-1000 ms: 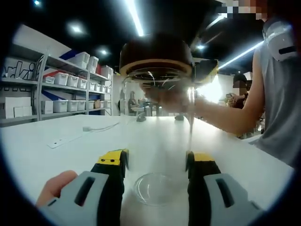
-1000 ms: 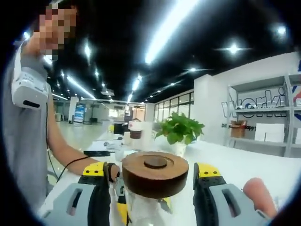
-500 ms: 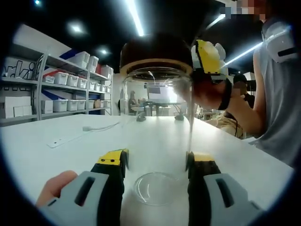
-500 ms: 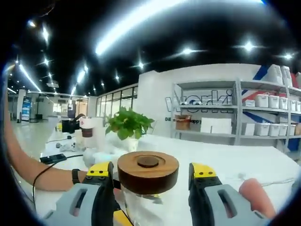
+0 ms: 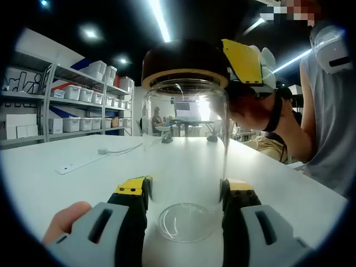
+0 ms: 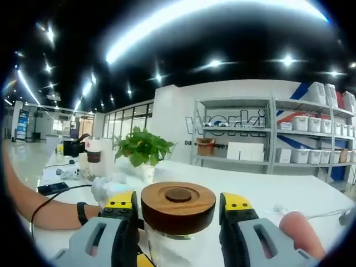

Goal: Clamp the coffee can twist off the lid put the lid on the table pick up the lid cover the can tighten the lid

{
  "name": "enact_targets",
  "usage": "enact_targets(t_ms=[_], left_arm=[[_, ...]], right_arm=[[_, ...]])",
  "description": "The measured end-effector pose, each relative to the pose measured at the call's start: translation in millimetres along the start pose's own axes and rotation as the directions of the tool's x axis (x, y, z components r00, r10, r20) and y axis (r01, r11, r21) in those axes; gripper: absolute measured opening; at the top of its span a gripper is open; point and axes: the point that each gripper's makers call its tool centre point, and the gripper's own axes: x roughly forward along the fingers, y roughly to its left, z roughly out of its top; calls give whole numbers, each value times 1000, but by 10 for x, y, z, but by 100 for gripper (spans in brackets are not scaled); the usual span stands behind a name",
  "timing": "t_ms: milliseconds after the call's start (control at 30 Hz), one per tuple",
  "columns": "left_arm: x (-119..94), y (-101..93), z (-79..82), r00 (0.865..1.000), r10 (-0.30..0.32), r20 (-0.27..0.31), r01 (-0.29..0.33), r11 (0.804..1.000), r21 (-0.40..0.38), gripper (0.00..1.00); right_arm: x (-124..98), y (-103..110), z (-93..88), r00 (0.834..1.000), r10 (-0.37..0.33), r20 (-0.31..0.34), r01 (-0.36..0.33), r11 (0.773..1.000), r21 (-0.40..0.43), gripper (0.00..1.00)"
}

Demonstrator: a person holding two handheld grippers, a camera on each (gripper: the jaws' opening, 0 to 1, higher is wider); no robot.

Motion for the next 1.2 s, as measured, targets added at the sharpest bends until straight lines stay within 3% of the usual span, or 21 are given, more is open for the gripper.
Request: enact_targets(t_ms=[567, 1200], left_arm=[[7, 12, -6, 1000, 1, -2, -1, 1000, 3, 42], [10, 7, -13, 1000, 4, -4, -4, 1000, 6, 42]], right_arm=[[-7, -4, -21, 1000, -7, 6, 7, 1000, -3, 47], [3, -2, -17, 991, 130, 34, -131, 991, 0, 47]])
